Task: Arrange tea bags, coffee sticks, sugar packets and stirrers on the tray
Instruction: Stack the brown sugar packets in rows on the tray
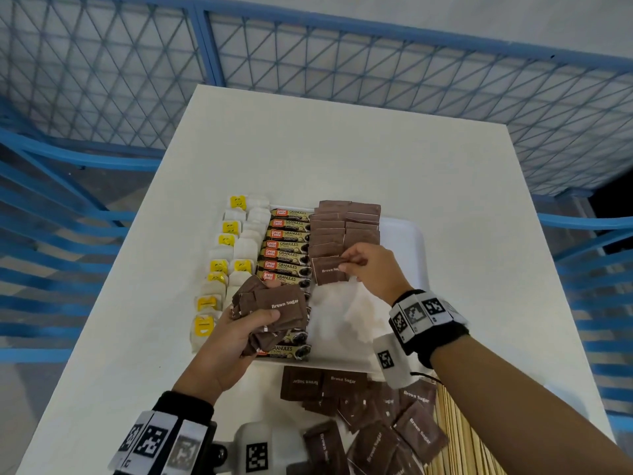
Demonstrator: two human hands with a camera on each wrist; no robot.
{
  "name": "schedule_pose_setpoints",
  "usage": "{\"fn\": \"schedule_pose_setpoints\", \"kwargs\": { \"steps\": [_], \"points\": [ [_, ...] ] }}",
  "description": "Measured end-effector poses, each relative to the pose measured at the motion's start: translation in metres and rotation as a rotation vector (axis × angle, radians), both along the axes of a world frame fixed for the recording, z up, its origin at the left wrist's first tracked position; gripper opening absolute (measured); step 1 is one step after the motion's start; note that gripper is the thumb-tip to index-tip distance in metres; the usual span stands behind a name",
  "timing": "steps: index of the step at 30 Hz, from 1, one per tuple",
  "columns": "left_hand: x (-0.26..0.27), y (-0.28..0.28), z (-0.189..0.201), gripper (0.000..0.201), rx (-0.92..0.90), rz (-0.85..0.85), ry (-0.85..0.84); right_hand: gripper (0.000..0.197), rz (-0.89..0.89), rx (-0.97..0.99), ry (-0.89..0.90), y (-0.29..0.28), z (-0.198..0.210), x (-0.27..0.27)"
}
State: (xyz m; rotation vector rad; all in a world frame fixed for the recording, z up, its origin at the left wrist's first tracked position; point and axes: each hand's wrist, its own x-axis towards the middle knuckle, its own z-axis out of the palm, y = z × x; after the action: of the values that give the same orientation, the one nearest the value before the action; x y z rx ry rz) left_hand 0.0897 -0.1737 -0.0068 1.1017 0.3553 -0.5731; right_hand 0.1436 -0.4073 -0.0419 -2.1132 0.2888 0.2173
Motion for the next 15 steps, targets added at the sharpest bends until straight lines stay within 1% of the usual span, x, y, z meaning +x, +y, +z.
{"fn": "schedule_pose_setpoints", "kwargs": {
  "steps": [9,12,15],
  "points": [
    [0.003,0.000,0.000,0.028,0.002,0.004,0.013,0.012,-0.051,-0.048,-0.039,0.011,-0.009,0.005],
    [0.004,-0.001,0.000,0.030,0.002,0.018,0.025,0.013,-0.074,-0.049,-0.044,0.012,-0.013,0.005],
    [0.005,-0.004,-0.001,0.028,0.003,0.025,0.031,0.017,-0.076,-0.097,-0.054,0.014,-0.013,0.005]
  ]
}}
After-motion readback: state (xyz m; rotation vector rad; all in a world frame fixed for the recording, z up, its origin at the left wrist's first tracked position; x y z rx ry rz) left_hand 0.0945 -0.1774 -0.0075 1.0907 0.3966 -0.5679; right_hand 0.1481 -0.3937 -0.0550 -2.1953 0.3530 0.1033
